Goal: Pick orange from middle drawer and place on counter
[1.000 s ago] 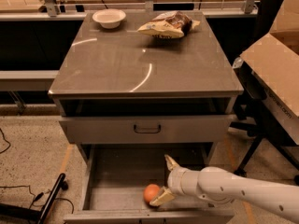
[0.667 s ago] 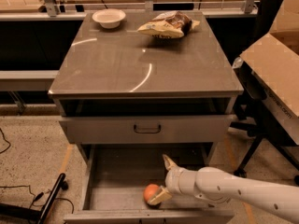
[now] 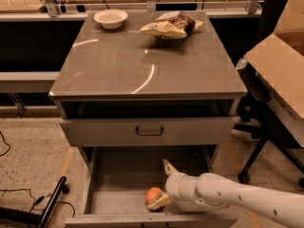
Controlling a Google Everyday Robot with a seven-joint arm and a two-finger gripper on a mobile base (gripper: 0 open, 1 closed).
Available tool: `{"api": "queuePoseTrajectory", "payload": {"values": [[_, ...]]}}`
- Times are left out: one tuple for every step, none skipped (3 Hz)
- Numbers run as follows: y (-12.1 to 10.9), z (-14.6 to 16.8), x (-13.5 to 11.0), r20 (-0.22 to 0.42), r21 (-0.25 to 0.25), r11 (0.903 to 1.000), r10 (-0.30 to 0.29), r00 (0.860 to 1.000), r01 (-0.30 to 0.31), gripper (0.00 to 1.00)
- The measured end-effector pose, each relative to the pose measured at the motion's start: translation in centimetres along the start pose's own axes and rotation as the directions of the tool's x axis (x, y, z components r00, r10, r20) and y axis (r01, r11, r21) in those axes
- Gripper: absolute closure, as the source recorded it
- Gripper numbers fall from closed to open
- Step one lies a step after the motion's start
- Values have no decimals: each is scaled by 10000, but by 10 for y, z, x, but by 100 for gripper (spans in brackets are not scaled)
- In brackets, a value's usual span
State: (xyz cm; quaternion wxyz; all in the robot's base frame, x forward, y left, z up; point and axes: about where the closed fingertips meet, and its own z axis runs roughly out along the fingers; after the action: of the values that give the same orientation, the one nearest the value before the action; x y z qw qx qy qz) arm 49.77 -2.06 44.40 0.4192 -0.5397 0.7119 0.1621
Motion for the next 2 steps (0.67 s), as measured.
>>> {"api": "queuePoseTrajectory", "payload": {"values": [[6,8,5,145,-62,10000,3,9999,-2,0],[12,15,9,275,-152,9999,-3,9996,7,0]]}}
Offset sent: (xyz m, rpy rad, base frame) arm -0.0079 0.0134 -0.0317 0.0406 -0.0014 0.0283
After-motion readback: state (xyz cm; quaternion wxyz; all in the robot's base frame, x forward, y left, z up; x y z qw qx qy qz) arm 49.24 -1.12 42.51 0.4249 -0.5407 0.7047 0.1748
